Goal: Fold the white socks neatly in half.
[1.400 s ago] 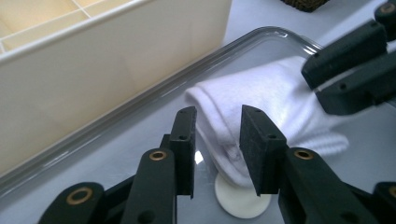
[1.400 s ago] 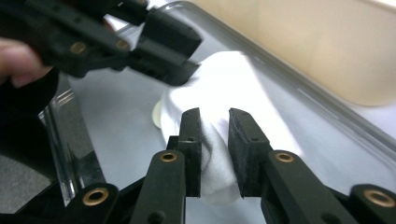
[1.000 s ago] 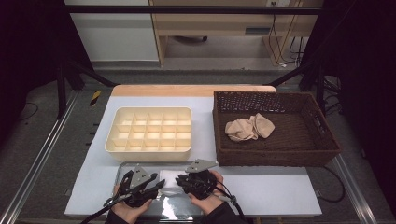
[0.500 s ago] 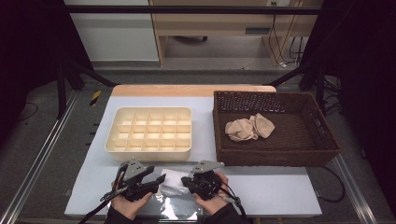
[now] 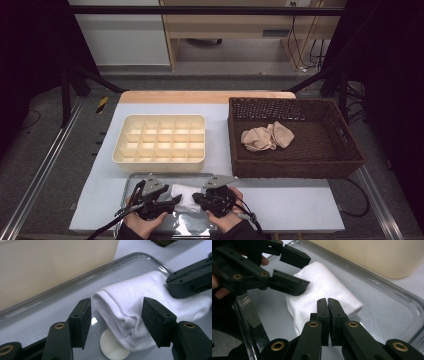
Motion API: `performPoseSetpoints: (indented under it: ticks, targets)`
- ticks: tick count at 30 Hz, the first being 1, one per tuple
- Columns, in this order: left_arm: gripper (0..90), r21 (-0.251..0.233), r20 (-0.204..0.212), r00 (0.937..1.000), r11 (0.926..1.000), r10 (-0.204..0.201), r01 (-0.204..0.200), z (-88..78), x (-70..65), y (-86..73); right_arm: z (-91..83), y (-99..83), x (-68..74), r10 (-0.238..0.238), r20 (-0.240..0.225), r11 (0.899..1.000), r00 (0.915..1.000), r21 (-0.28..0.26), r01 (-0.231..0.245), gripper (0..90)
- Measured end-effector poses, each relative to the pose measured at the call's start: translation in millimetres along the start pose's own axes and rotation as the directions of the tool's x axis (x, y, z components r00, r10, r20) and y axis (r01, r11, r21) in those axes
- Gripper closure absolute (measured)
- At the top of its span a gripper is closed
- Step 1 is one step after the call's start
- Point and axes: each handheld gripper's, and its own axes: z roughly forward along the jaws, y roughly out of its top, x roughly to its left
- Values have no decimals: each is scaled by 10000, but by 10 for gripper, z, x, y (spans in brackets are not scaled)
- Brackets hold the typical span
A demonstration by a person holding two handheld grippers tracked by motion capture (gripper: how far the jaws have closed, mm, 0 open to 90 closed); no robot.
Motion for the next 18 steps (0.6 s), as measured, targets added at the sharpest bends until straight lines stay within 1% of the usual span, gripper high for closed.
performPoseSetpoints:
  ticks: [3,6,13,16,18]
  targets:
    - [392,106,125,9999,9999,-64,63,-15,-9,-30,43,-44,24,-134,-78,9998,9999,140,135,897]
    - [379,108,269,9994,9997,-218,215,-15,-20,-62,37,-71,45,-184,-162,9997,9997,182,187,900]
    - [355,244,630,9976,9993,-294,279,20,-36,-81,8,-107,50,-139,-125,9995,9998,268,142,900]
    - [355,261,838,9954,9987,-457,436,39,-39,-89,-2,-121,51,-136,-85,9996,9999,261,138,894]
    - [356,300,985,9940,9985,-480,453,49,-40,-95,-9,-126,53,-147,-25,9995,9999,282,148,888]
